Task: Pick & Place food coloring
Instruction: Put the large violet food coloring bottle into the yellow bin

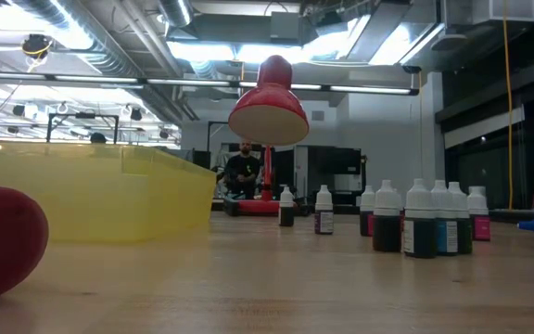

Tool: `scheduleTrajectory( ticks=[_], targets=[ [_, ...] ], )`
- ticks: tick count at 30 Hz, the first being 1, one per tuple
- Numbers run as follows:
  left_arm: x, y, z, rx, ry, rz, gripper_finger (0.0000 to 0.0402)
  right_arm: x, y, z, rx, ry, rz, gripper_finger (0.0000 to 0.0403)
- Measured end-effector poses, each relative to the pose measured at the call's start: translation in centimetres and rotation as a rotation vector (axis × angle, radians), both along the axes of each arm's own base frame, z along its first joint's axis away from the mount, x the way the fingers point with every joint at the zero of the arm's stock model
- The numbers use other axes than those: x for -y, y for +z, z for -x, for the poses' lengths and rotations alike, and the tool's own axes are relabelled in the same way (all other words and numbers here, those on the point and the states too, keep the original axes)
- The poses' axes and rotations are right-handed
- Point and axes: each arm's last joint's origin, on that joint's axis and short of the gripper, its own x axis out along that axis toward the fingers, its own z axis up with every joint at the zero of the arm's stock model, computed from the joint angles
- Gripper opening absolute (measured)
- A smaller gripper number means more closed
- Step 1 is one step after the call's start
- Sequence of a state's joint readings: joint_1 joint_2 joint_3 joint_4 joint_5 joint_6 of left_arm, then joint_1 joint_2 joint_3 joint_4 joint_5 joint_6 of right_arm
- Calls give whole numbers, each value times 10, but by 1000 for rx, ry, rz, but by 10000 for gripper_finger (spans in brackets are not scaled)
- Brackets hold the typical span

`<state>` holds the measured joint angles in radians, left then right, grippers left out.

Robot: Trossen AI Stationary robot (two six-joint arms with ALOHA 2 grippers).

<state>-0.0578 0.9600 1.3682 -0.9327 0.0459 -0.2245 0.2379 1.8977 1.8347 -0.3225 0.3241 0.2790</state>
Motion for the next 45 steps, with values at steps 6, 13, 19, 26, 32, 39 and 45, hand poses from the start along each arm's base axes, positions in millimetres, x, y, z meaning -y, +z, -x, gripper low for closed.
scheduleTrajectory(
  ticks=[6, 13, 19, 26, 32, 39, 45],
  targets=[
    [-3, -5, 3, -57, 109, -33, 112, 0, 0, 0, 2, 3, -1, 200],
    [-8, -6, 4, -73, 232, -122, 112, 0, 0, 0, 2, 4, -2, 200],
    [-10, -15, 2, -104, 277, -211, 111, 0, 0, 0, 2, 4, -2, 200],
    [-20, -48, 6, -155, 382, -259, 111, 0, 0, 0, 3, 4, -2, 200],
    [-24, -90, 3, -193, 396, -178, 111, 0, 0, 0, 1, 4, -2, 200],
    [-21, -135, 4, -257, 425, -105, 111, 0, 0, 0, 0, 5, -2, 200],
    [-21, -163, 7, -290, 462, -74, 111, 0, 0, 0, 0, 5, -2, 200]
  ],
)
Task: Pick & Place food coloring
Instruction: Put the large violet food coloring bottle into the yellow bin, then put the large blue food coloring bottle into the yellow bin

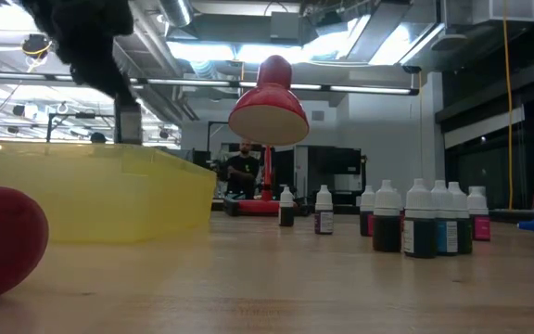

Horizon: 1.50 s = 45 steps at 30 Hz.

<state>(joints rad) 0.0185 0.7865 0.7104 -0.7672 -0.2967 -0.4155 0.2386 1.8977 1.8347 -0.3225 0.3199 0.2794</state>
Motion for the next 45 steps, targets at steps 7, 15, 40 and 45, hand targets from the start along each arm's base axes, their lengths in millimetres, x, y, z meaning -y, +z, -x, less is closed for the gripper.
scheduleTrajectory(
  ticks=[7, 15, 40, 45],
  targets=[
    [-1, -30, 6, -14, 55, 15, 111, 0, 0, 0, -1, 0, 0, 200],
    [-1, -61, 9, -50, 90, 20, 111, 0, 0, 0, -1, 0, 0, 200],
    [-2, -62, 1, -29, 119, 52, 157, 0, 0, 0, -3, 0, 0, 200],
    [-4, -60, 2, -32, 151, 20, 193, 0, 0, 0, -3, 0, 0, 200]
  ],
)
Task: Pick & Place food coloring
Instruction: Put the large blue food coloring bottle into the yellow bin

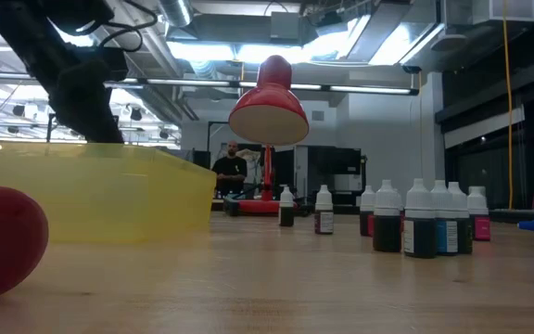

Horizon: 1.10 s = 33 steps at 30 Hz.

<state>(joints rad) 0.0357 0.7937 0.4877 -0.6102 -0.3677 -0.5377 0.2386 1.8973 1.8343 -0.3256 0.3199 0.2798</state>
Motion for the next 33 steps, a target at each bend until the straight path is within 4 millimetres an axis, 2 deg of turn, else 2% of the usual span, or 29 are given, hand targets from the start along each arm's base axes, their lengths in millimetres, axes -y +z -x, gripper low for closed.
scheduleTrajectory(
  ticks=[6, 13, 19, 24, 33],
  targets=[
    [3, 10, 4, 76, 5, 29, 242, 0, 0, 0, 0, 0, 0, 200],
    [1, 49, 19, 148, 80, -27, 280, 0, 0, 0, 0, 0, 0, 200],
    [1, 89, 35, 179, 157, 24, 279, 0, 0, 0, -1, 0, 0, 200],
    [6, 113, 43, 141, 185, 102, 274, 0, 0, 0, 0, 0, 0, 200],
    [17, 145, 40, 2, 251, 199, 274, 0, 0, 0, 0, 0, 0, 200]
  ],
)
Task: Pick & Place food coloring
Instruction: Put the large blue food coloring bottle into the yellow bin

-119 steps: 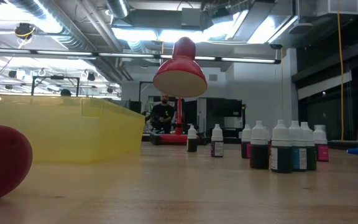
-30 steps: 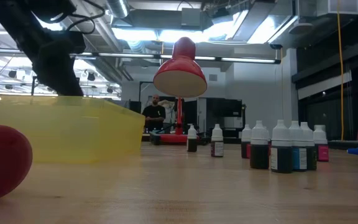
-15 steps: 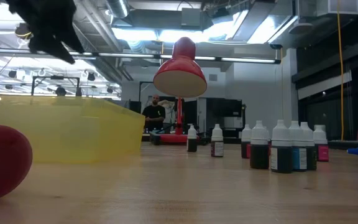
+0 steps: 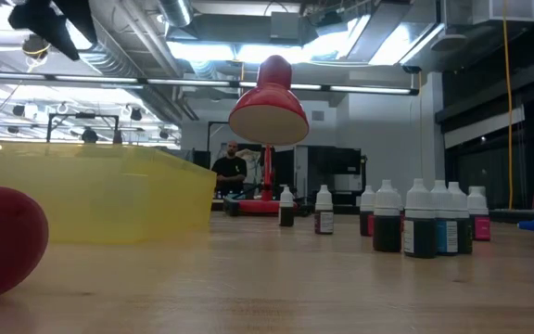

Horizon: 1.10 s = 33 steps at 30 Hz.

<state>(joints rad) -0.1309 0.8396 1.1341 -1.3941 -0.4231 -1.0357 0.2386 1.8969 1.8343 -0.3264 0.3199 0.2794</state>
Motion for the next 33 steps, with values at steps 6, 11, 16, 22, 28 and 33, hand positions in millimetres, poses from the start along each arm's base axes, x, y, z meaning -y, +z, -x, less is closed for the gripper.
scheduleTrajectory(
  ticks=[6, 11, 16, 22, 28, 33],
  targets=[
    [12, 9, -16, -52, 23, 62, 274, 0, 0, 0, 0, 0, 0, 200],
    [25, 6, -32, -98, 25, 136, 274, 0, 0, 0, 0, 0, 0, 200],
    [39, 0, -40, -156, 17, 234, 274, 0, 0, 0, 0, 0, 0, 200],
    [50, -1, -39, -153, 5, 294, 274, 0, 0, 0, 0, 0, 0, 200],
    [64, 2, -42, -107, -131, 331, 274, 0, 0, 0, 0, 0, 0, 200],
    [75, 5, -45, -41, -235, 343, 274, 0, 0, 0, 0, 0, 0, 200]
  ],
)
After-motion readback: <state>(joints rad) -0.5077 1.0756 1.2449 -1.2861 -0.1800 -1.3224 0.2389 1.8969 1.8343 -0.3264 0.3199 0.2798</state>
